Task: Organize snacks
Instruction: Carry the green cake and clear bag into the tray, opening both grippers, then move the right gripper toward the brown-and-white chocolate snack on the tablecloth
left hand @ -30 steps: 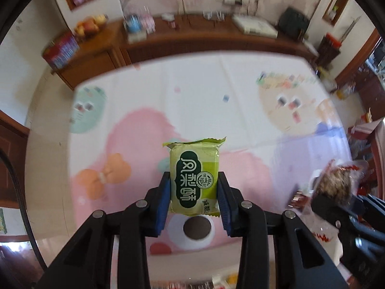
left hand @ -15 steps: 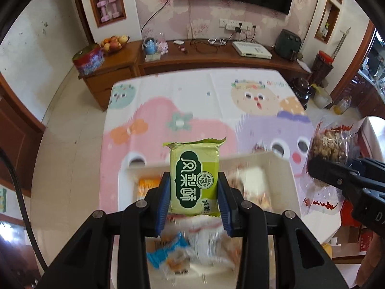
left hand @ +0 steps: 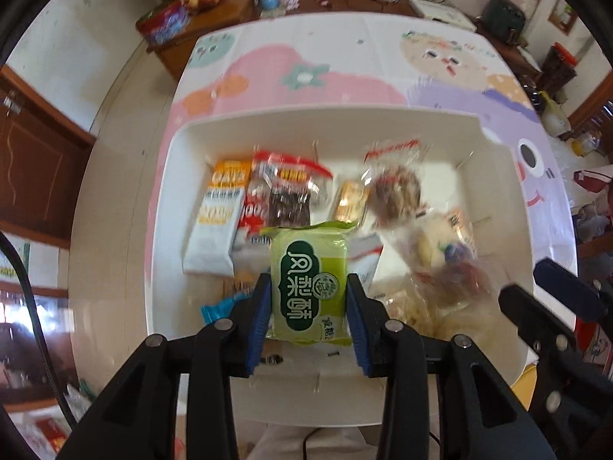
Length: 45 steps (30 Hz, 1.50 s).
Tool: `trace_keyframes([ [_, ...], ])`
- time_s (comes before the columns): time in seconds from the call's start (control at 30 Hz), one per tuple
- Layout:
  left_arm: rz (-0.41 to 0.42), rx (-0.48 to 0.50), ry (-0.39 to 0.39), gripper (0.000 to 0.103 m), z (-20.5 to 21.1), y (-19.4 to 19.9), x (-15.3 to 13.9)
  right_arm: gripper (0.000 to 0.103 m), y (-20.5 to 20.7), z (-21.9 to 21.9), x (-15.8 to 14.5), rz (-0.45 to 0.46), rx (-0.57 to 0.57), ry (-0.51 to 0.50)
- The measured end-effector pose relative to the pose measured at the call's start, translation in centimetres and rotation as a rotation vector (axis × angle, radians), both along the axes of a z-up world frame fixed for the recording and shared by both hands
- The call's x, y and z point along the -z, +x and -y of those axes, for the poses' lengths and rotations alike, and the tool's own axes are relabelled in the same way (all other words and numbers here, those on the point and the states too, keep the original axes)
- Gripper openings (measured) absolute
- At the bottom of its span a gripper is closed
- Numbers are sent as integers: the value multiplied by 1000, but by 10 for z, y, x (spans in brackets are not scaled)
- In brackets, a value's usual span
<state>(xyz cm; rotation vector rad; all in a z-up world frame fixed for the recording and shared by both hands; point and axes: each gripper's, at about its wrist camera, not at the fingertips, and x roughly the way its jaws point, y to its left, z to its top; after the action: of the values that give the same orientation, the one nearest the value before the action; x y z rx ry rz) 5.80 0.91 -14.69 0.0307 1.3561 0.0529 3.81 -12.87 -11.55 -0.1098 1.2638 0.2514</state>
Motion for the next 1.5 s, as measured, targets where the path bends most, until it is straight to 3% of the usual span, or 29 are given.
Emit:
trace_keyframes([
  [0.07,-14,-29,37,76,-3,-5,3,34,-6,-1,2,-10,-25,1],
  [0.13,-1,-45,65,81,-6,-9,2,40,-11,-2,1,-6,-38,-2],
  [0.23,-1,-51,74,81,-8,-13,0,47,-17,-2,-7,30,-42,-13],
  [0.47,40,-55,103,81,-9,-23,-12,47,-30,1,-28,112,-22,16],
  [1.0,125,-50,122,81,-17,-34,-28,47,-39,-6,-42,163,-17,21],
  [1.27,211,-15,123,81,-22,-13,-45,47,-22,-9,-45,184,-1,24],
  [1.5,362,27,123,81,-29,35,-86,47,13,-9,-51,181,23,40],
])
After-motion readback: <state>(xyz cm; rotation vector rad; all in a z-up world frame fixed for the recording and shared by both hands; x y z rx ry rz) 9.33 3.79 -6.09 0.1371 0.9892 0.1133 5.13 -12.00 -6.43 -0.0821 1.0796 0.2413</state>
